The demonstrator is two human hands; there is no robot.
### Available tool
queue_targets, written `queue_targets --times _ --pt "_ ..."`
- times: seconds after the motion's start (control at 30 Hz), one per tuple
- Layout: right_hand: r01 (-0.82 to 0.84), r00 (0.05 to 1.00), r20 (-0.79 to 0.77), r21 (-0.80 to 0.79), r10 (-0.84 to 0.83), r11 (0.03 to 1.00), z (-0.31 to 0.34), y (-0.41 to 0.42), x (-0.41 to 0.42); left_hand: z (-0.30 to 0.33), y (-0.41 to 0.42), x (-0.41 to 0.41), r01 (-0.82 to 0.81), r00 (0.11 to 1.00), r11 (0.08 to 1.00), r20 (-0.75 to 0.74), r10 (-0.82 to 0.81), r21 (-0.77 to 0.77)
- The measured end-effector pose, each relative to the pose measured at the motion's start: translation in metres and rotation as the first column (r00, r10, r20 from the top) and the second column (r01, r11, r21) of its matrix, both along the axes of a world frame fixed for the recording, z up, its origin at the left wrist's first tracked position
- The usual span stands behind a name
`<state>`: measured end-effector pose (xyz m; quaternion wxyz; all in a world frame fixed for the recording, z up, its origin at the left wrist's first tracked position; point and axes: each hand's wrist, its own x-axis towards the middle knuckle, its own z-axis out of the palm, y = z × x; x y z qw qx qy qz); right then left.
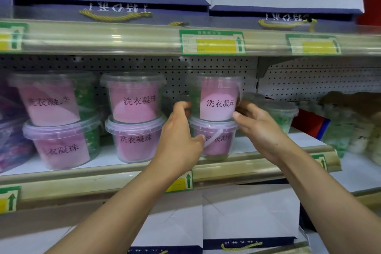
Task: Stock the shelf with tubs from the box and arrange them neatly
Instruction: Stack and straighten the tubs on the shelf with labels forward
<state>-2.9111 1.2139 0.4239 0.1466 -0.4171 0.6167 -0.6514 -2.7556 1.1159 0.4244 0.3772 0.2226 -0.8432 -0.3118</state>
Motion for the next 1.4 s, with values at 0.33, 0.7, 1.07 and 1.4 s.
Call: queue_targets --times 0.33,0.7,1.07,1.4 --pt "0.008 0.99 -0.139 0.023 -0.004 1.0 -0.003 -0.004 0.021 -0.002 -0.006 0.026 0.031 0.998 0.999 0.064 -0.029 -0.033" --pt "-0.082 0.994 -0.075 0.029 0.084 0.996 -0.009 -0.005 0.029 -0.01 0.0 0.045 -0.026 0.996 0.976 0.082 0.044 -0.216" --pt "-0.109 0.99 -0.083 0.082 0.115 0.991 -0.011 -0.014 0.024 -0.007 0.006 0.042 -0.095 0.976 0.92 0.148 0.162 -0.381" --pt "0.036 0.979 -0.201 0.095 -0.016 0.995 -0.014 -0.004 0.021 -0.013 -0.003 0.031 -0.119 0.971 0.792 0.095 0.217 -0.599"
